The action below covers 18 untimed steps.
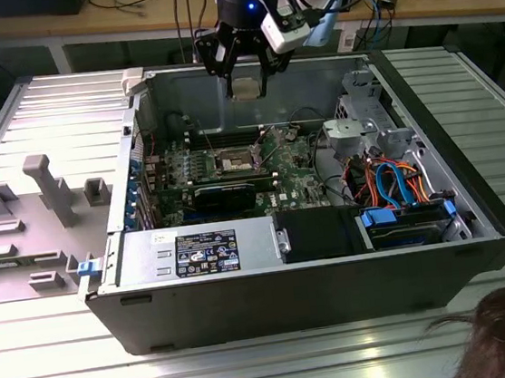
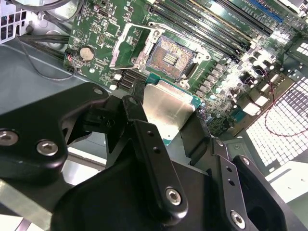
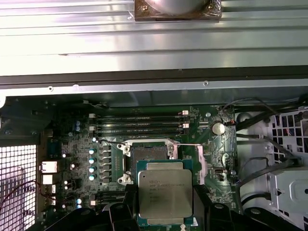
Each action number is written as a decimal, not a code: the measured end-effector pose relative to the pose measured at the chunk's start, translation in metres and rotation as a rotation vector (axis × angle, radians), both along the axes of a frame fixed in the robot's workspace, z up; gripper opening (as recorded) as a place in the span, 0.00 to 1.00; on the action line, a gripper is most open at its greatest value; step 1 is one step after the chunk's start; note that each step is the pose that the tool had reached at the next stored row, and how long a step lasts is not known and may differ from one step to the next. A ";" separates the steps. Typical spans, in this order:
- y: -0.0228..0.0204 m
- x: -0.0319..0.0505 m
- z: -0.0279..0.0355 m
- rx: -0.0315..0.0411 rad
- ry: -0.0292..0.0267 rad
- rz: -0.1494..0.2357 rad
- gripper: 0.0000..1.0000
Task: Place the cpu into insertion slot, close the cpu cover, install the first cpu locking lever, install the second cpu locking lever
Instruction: 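Place the cpu into insertion slot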
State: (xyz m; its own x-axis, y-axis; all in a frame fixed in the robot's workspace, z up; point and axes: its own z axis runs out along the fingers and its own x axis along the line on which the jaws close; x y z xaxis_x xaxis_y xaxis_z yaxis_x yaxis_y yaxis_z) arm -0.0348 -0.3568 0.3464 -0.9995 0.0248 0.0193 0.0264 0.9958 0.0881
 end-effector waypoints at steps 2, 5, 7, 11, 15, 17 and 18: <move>0.0000 0.0000 -0.0010 0.0000 -0.0001 0.000 0.55; 0.0000 0.0000 -0.0015 0.0000 0.0000 0.000 0.55; 0.0000 0.0000 -0.0019 0.0000 0.0000 0.000 0.55; 0.0000 0.0000 -0.0026 0.0000 0.0000 0.000 0.55; 0.0000 0.0000 -0.0035 0.0000 -0.0001 0.000 0.55; 0.0000 0.0000 -0.0040 0.0000 0.0000 0.000 0.55; 0.0000 0.0000 -0.0042 0.0000 0.0000 0.000 0.55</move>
